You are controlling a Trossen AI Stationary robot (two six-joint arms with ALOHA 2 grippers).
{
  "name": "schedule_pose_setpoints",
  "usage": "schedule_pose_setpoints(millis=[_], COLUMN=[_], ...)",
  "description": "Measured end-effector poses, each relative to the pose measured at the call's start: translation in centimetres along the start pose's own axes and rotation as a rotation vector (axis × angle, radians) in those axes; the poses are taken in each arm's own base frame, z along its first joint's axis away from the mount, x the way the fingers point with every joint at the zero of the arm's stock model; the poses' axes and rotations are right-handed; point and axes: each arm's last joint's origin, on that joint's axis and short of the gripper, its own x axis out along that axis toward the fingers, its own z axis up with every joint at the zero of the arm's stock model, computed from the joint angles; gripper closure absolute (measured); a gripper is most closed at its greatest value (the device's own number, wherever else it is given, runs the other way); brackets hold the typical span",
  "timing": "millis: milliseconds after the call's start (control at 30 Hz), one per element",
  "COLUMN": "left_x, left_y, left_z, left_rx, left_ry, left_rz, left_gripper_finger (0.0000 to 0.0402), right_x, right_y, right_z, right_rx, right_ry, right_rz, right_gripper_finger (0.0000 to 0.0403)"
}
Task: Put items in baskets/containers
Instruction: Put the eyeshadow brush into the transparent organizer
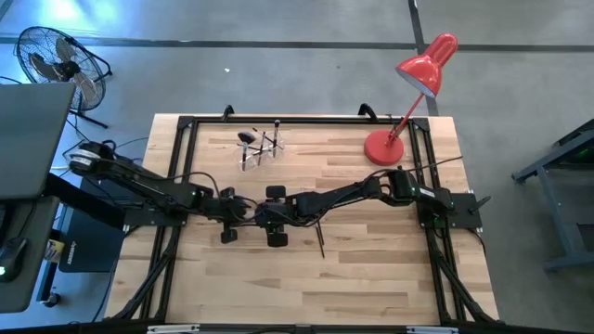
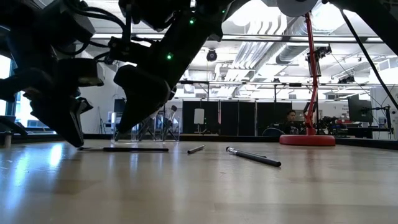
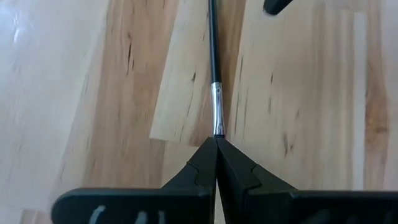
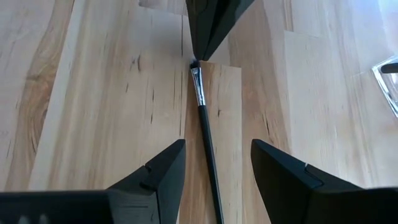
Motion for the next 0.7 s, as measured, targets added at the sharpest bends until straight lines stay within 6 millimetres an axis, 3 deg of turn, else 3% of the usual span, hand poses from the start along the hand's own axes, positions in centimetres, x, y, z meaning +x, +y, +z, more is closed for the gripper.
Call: schedule_pose_setpoints(millis=[700], left_x=[0.13], left_y=[-0.20], left_z=[0.48], left_rx=[-0.006], left_ry=[-0.046], left_rz=[-0.020], left_gripper_finger=[0.0401], right_x=[-0.03], right_y=[-0.01], right_z=[-0.01], right_rx=[0.000], right_ry=[0.002], right_rz=[0.000], right_gripper_finger=[0.0226])
